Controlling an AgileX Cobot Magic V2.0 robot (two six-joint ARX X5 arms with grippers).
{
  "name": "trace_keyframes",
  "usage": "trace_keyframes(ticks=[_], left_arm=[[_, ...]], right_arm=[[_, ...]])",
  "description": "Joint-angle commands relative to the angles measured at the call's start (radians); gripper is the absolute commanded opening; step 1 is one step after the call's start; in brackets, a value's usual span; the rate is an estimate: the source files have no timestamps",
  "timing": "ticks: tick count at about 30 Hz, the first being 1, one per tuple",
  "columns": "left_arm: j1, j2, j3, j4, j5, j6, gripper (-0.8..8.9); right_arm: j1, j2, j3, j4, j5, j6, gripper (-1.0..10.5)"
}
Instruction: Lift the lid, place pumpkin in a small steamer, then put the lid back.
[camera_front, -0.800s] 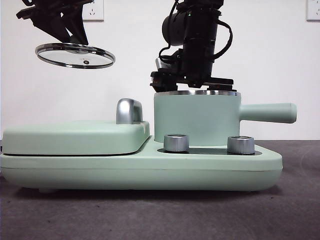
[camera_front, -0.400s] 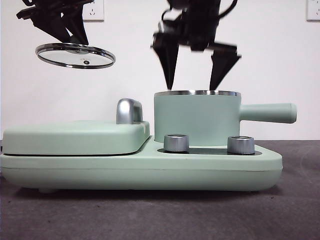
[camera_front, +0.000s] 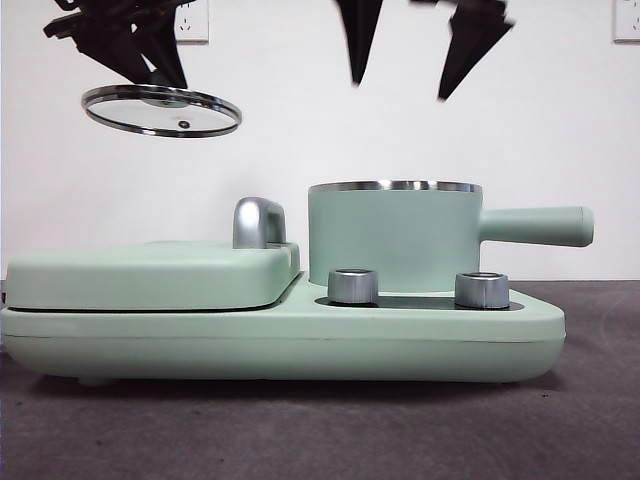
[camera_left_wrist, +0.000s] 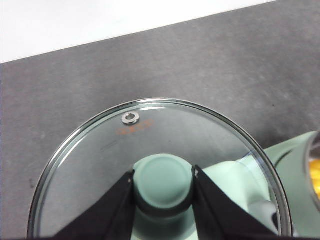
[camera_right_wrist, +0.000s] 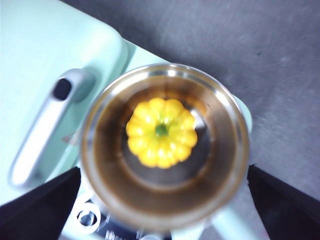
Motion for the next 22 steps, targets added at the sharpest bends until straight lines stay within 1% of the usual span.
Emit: trace_keyframes(ticks=[1, 7, 10, 13, 15, 18, 20, 22], left_arm=[[-0.031, -0.005, 0.035, 0.009, 0.003, 0.005, 0.16], [-0.114, -0.005, 0.035, -0.001, 0.003, 0.011, 0.16], [-0.166, -0.005, 0.035, 0.008, 0.003, 0.011, 0.16], [-0.221, -0.005, 0.035, 0.015, 0.003, 0.011, 0.16], [-0.281, -0.005, 0.035, 0.024, 0.003, 0.011, 0.16], [-0.357, -0.005, 0.035, 0.030, 0.003, 0.020, 0.15], [-0.396, -0.005, 0.035, 0.040, 0.003, 0.027, 0.16], [-0.431, -0.005, 0.035, 0.074, 0.003, 0.031, 0.16]], right_arm=[[0.015, -0.078, -0.062, -0.077, 0.005, -0.012, 5.3], [0.026, -0.318, -0.322, -0.053, 0.048, -0.012, 5.3], [0.026, -0.474, -0.488, 0.035, 0.043, -0.011, 5.3], [0.026, -0.648, -0.667, 0.132, 0.013, -0.011, 5.3], [0.026, -0.831, -0.838, 0.207, -0.030, 0.003, 5.3], [0.026, -1.076, -1.025, 0.288, -0.059, 0.040, 5.3], [0.026, -1.239, -1.115, 0.323, -0.061, 0.057, 5.3], [0.026, -1.368, -1.154, 0.317, -0.061, 0.063, 5.3]])
